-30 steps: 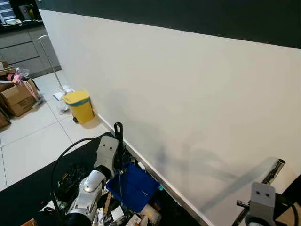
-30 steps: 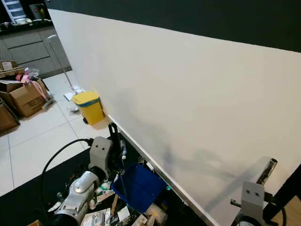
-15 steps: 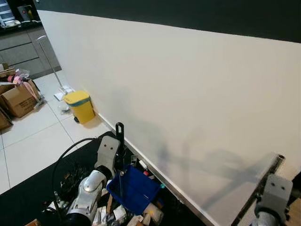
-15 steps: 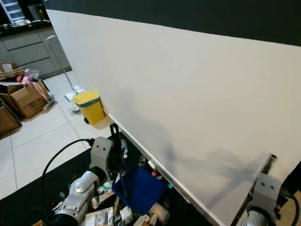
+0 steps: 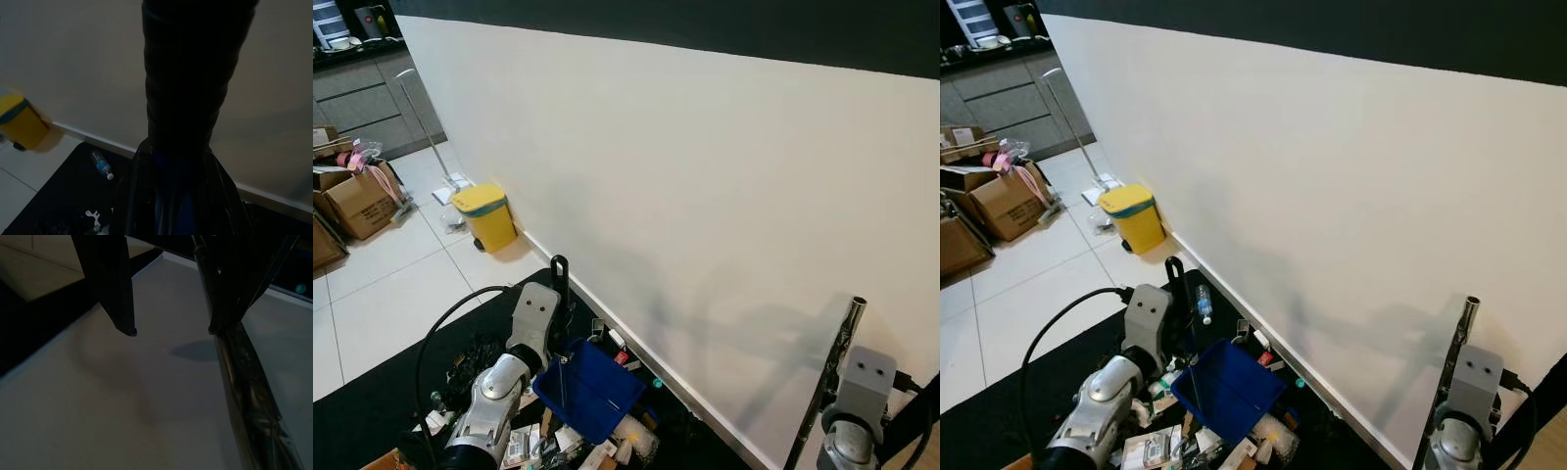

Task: Sweep floor

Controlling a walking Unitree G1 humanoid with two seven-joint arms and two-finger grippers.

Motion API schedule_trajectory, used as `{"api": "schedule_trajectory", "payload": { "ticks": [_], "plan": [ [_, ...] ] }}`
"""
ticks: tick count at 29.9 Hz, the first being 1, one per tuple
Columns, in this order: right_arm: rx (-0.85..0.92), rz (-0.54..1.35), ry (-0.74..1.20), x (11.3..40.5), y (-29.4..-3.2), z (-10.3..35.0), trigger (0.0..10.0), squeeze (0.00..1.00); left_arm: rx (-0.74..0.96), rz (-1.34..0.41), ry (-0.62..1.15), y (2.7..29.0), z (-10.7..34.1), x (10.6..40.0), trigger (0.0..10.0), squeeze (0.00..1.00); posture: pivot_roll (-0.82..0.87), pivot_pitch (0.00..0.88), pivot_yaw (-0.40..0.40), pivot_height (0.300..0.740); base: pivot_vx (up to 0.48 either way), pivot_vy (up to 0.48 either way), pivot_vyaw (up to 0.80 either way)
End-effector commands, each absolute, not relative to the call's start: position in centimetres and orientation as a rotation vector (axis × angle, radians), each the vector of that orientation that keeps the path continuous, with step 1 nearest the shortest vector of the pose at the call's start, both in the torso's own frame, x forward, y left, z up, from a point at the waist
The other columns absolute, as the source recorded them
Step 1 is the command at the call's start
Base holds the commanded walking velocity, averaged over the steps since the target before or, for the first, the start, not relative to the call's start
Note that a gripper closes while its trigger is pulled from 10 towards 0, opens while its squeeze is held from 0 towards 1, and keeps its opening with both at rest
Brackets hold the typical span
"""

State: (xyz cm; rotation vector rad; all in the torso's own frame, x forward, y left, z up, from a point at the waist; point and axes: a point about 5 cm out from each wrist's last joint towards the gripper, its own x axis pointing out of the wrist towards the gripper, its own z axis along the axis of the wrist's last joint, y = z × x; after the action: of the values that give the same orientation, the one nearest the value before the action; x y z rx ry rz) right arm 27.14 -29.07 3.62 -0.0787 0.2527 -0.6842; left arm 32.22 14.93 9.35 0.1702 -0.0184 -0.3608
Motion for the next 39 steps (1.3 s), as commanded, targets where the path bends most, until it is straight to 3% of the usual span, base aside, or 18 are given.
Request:
{"api": "schedule_trajectory", "payload": {
  "ticks": [1, 3, 4, 5, 6, 23, 28, 29, 33, 39],
  "plan": [
    [-0.075, -0.682, 0.291, 26.7, -28.8, 2.7, 10.0, 0.00, 0.192, -0.347, -0.046, 15.7, 10.0, 32.2, 10.0, 0.00, 0.02, 0.123, 0.132, 0.740, 0.000, 0.000, 0.00],
    [-0.095, -0.673, 0.287, 26.7, -28.8, 2.8, 10.0, 0.00, 0.190, -0.346, -0.047, 15.6, 10.0, 32.1, 10.0, 0.00, 0.01, 0.121, 0.132, 0.740, 0.000, 0.000, 0.00],
    [-0.115, -0.668, 0.283, 26.7, -28.8, 2.9, 2.9, 0.00, 0.187, -0.343, -0.046, 15.6, 10.0, 32.1, 10.0, 0.00, 0.01, 0.122, 0.132, 0.740, 0.000, 0.000, 0.00],
    [-0.113, -0.669, 0.283, 26.7, -28.8, 2.8, 2.9, 0.00, 0.187, -0.343, -0.046, 15.6, 10.0, 32.1, 10.0, 0.00, 0.01, 0.122, 0.131, 0.740, 0.000, 0.000, 0.00],
    [-0.113, -0.677, 0.284, 26.6, -28.9, 2.8, 0.0, 0.00, 0.187, -0.344, -0.045, 15.6, 10.0, 32.1, 10.0, 0.00, 0.01, 0.122, 0.131, 0.740, 0.000, 0.000, 0.00],
    [-0.061, -0.798, 0.254, 25.8, -30.9, 3.2, 0.0, 0.00, 0.173, -0.355, -0.047, 14.9, 10.0, 32.2, 10.0, 0.00, -0.01, 0.116, 0.125, 0.740, 0.000, 0.000, 0.00],
    [-0.027, -0.749, 0.210, 26.2, -30.7, 3.7, 0.0, 0.00, 0.171, -0.358, -0.047, 14.8, 10.0, 32.2, 10.0, 0.00, -0.01, 0.115, 0.123, 0.740, 0.000, 0.000, 0.00],
    [-0.022, -0.705, 0.181, 26.5, -30.3, 4.1, 10.0, 0.00, 0.169, -0.360, -0.048, 14.7, 10.0, 32.2, 10.0, 0.00, -0.01, 0.113, 0.118, 0.740, 0.000, 0.000, 0.00],
    [-0.038, -0.425, -0.007, 27.6, -27.1, 7.0, 10.0, 0.00, 0.159, -0.367, -0.052, 14.3, 10.0, 32.2, 10.0, 0.00, -0.02, 0.113, 0.108, 0.740, 0.000, 0.000, 0.00],
    [-0.041, -0.413, -0.007, 26.9, -26.9, 7.2, 10.0, 0.00, 0.147, -0.380, -0.050, 13.7, 9.8, 32.1, 10.0, 0.00, -0.04, 0.112, 0.107, 0.740, 0.000, 0.000, 0.00]
  ]
}}
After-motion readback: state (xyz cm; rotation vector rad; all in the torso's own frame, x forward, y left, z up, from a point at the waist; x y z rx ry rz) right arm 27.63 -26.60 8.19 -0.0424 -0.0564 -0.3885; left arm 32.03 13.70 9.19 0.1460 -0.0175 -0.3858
